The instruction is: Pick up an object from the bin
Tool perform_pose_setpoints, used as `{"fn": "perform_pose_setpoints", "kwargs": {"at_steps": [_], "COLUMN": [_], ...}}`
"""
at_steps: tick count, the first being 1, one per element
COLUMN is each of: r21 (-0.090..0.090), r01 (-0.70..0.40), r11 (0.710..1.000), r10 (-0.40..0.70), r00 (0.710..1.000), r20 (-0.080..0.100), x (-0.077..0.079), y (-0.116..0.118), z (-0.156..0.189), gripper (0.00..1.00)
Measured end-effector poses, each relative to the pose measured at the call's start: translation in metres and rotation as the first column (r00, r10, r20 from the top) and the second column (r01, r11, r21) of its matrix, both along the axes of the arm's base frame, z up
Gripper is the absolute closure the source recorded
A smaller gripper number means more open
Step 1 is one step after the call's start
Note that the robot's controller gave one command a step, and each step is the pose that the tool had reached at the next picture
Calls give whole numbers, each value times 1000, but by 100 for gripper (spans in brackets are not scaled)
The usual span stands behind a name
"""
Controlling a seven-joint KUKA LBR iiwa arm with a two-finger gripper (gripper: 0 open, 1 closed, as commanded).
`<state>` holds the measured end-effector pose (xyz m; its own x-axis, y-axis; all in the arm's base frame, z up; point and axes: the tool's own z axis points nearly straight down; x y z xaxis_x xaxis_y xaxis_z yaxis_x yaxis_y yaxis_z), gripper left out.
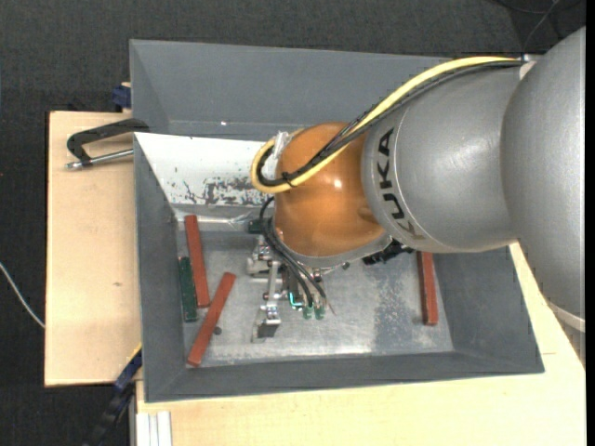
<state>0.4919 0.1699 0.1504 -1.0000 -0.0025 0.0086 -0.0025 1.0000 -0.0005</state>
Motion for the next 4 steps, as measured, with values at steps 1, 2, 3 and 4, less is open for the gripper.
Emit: {"fn": "perform_pose_setpoints", "kwargs": {"at_steps": [1, 2, 3, 4], "r21": [1, 3, 3, 2], "r01": [2, -73, -80, -136], "r11": [1000, 997, 997, 991], "r10": [-2, 73, 80, 136], "r00": [1000, 997, 997, 991], "r20": [7, 20, 14, 14], "x": [2, 64, 65, 73], "y": [-1, -44, -45, -53], "z": [4, -66, -70, -61], "gripper": [0, 0, 0, 0]}}
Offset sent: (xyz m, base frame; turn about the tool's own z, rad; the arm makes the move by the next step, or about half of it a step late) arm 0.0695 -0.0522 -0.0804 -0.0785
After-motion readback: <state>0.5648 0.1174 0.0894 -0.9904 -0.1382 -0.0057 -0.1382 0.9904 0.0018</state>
